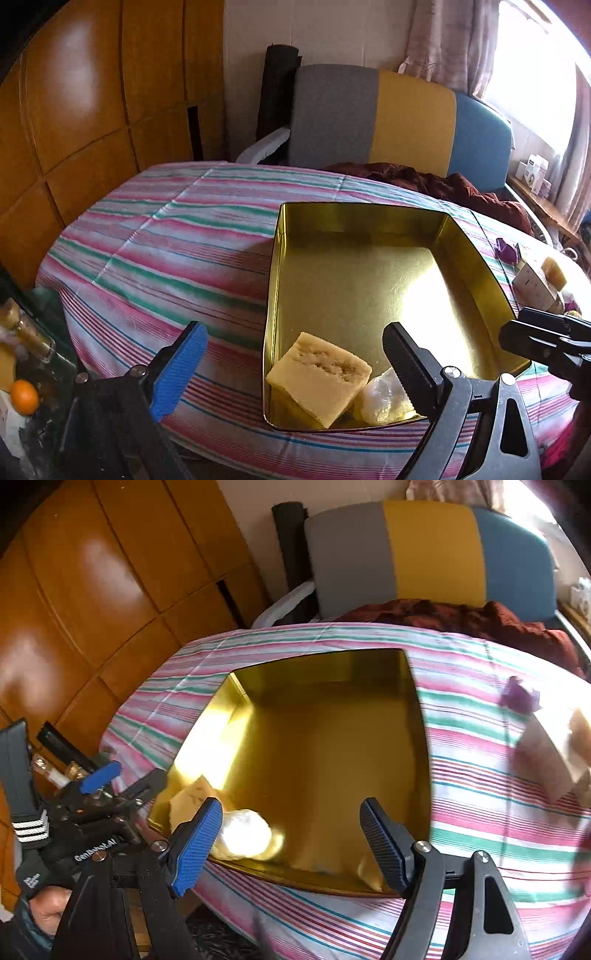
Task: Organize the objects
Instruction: 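Move both open tools back toward the pile of items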
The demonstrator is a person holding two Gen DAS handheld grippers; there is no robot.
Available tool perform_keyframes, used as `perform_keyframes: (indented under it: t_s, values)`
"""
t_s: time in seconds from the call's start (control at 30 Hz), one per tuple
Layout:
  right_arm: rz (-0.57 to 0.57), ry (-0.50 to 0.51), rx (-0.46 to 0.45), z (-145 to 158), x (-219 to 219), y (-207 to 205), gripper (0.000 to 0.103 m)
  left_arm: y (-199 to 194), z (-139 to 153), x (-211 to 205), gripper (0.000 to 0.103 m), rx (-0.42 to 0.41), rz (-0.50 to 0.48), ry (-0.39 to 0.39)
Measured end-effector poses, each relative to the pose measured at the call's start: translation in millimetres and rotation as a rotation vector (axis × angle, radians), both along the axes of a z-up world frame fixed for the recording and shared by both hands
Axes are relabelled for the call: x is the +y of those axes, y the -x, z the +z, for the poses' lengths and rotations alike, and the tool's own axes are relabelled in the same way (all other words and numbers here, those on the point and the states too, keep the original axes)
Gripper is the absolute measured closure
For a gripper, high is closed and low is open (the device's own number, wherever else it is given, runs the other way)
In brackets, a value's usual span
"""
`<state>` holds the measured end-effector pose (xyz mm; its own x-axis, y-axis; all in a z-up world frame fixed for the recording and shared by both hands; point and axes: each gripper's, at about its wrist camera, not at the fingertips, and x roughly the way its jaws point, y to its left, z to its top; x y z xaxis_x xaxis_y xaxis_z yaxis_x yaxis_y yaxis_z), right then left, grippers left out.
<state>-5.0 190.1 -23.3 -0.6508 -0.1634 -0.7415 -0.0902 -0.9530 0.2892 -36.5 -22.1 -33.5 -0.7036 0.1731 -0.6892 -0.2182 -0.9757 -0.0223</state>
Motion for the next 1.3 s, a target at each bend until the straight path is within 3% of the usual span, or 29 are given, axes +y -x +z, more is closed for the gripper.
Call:
perform_keyframes:
  t_s: [0.27,0.8,1.03,1.3]
  values:
    - [-0.057,-0.073,0.014,4,14,-16,0.025,-11,12,17,0.006,0.043,-0.043,0.011]
    - [-0.224,-0.094,0.000,5,77,-49,0.025,-25,22,72,0.006,0.063,-0.198,0.018]
    - [-0.357,-0.129,-0.005,17,125,-77,0.025,-32,26,109,0.006,0.069,-0.325,0.023]
    - [-0.620,-0.130,-0.023,29,211,-140,0.025,-48,29,172,0.006,0.057,-0.516,0.034]
